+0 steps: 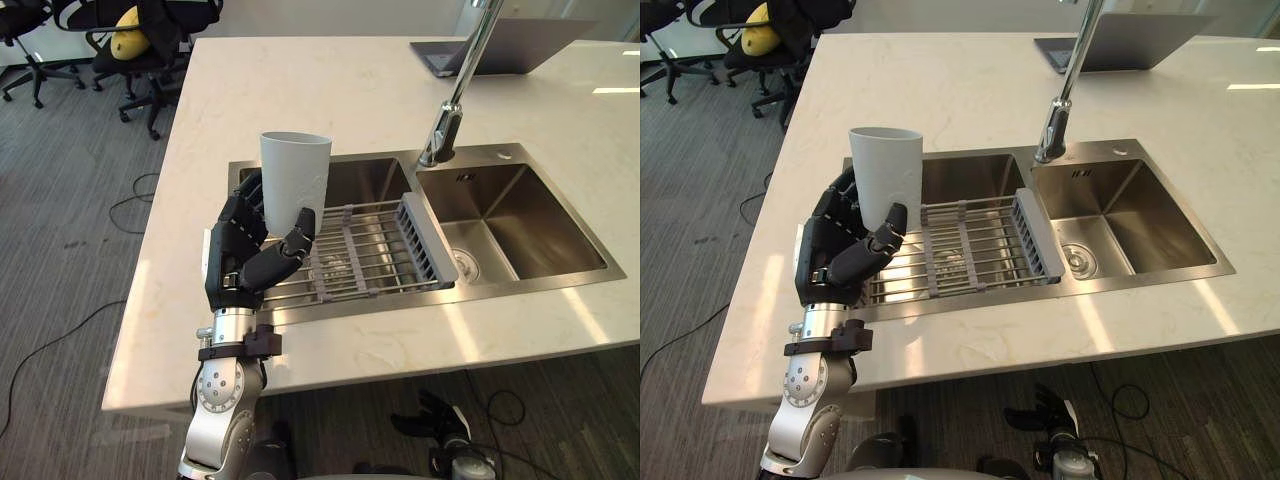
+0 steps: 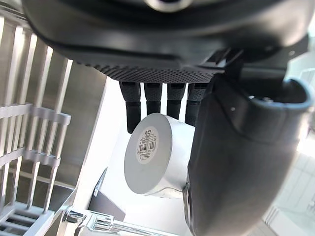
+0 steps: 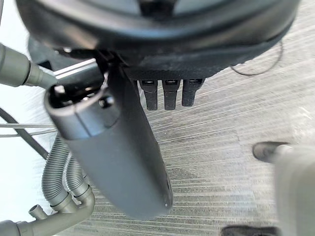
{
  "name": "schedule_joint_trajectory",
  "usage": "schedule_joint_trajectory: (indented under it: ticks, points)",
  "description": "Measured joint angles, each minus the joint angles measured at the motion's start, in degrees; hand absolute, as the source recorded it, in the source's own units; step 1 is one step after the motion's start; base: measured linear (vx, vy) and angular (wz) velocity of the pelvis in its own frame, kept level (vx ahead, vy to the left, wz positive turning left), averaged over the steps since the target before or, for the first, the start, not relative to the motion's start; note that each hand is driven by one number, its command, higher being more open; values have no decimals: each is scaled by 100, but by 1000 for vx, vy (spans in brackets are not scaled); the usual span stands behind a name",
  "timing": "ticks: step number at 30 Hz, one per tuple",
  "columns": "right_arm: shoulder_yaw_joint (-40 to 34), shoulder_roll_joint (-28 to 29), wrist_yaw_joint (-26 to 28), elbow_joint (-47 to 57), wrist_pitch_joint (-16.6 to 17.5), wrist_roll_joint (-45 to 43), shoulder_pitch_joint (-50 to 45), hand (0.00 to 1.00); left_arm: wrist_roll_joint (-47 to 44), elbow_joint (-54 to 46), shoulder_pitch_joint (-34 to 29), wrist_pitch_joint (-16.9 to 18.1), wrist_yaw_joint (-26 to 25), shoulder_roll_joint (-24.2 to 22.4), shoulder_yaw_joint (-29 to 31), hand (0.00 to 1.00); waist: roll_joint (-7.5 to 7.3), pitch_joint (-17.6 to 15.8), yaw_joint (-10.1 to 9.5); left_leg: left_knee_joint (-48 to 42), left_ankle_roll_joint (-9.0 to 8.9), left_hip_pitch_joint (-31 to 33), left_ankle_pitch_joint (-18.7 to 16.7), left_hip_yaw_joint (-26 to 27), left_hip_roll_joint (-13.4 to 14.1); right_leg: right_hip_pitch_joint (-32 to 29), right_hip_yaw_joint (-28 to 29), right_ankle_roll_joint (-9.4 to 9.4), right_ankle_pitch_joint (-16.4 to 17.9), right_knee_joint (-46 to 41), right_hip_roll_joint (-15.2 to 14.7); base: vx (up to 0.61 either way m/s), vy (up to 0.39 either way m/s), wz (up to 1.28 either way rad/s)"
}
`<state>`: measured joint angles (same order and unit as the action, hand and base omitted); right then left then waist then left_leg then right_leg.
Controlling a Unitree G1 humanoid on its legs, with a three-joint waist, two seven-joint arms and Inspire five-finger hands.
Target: Walk over to the sink, pick up the cup, carry it to the dishwasher, place the cup inside the dishwasher, then close the dishwasher door
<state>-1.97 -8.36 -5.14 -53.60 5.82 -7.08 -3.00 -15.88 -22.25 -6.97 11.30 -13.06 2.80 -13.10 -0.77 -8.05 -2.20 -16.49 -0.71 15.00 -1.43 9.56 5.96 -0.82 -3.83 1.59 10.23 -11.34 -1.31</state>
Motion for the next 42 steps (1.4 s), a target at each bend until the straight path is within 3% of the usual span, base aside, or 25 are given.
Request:
schedule_joint_trajectory:
  ticks: [3,5,7,9,10,11,13,24,29,32,33,34,35,36,38,40,42]
  points:
    - [-95,-13,-30,8,45,-79,-1,90,-5,-10,28,26,5,20,-150,30,48,-62,2,245,-303,21,376,-500,-16,43,-389,-239,-78,-2,71,-257,-110,72]
    - [-240,-32,-99,12,74,-138,-46,90,-111,-12,37,31,36,54,-381,30,43,-80,-12,-311,-200,106,78,-535,-66,-98,-677,-312,-141,-21,-48,-290,-79,69]
    - [-230,-36,-101,13,74,-192,-121,90,-110,-12,41,35,82,84,-480,30,51,-74,-10,-560,-213,-58,-190,-539,-60,-134,-809,-360,-175,23,-130,-174,18,53]
    - [-229,-14,-105,19,75,-199,-315,90,-111,-8,57,34,127,63,-668,30,75,-47,84,-371,-255,-613,-587,-412,-51,-133,-1071,-257,-283,131,-311,-158,102,67]
    - [-230,-13,-105,21,75,-203,-368,90,-110,-6,64,35,133,56,-720,30,104,-24,121,-141,-279,-784,-620,-381,-41,-134,-1137,-217,-309,170,-335,-110,348,72]
    - [-219,216,-34,56,67,-206,-482,90,-106,199,255,41,160,108,-695,30,111,124,150,1036,-90,-1209,-276,-303,-342,-151,-1221,144,-692,479,-538,-55,356,53]
    - [-220,246,-28,62,69,-206,-475,90,-107,265,304,30,159,114,-730,30,78,151,165,1001,-88,-1201,-275,-319,-441,-74,-1250,209,-747,574,-623,-16,245,27]
    - [-78,261,-74,66,73,-186,-422,90,-94,263,266,30,112,189,-732,30,21,528,146,1163,-28,-1364,-254,-361,-439,136,-1245,188,-829,772,-541,-9,6,1]
    - [126,266,-142,315,76,-178,-425,90,-90,244,53,30,51,141,-698,30,15,585,128,1250,-9,-1192,-116,-752,-479,178,-1636,171,-829,838,-539,-17,-25,39]
    - [168,265,-181,522,141,-176,-406,90,-92,243,-13,30,29,116,-684,30,17,585,19,1275,-16,-984,34,-908,-525,175,-1997,160,-819,834,-608,-33,0,72]
    - [174,269,-203,608,150,-177,-379,90,-94,233,-26,30,27,59,-662,30,15,584,18,1363,71,-910,-14,-606,-424,179,-2259,162,-821,816,-677,-60,45,101]
    - [179,273,-226,800,152,-176,-388,90,-96,218,-27,31,10,0,-626,30,-4,572,30,1247,69,-833,-48,226,-214,181,-2497,164,-821,808,-746,-45,64,107]
    - [188,272,-242,894,156,-174,-387,90,-100,211,-27,32,-7,-30,-610,30,-31,553,49,1083,107,-762,-87,665,-77,180,-2596,167,-819,804,-783,-30,78,98]
    - [230,230,-262,1066,173,-173,-366,90,-106,191,-29,33,-34,-98,-577,30,90,569,53,734,107,-619,-119,1206,185,186,-2731,198,-800,732,-800,-22,116,72]
    - [246,203,-283,1225,174,-169,-293,90,-107,186,-85,41,-44,-120,-512,30,90,564,40,696,31,-582,-108,1018,44,208,-2731,252,-705,547,-924,-24,153,69]
    - [243,289,-283,1330,195,-138,-156,90,-112,166,-111,54,-46,-107,-444,30,-17,500,100,652,161,-555,-228,819,-239,166,-2780,408,-312,72,-1296,-12,175,71]
    - [292,357,-275,1324,194,-101,-19,90,-114,131,-156,56,-46,-100,-423,30,-64,470,56,290,245,-447,-432,806,-361,52,-2748,428,-55,-355,-1553,23,179,37]
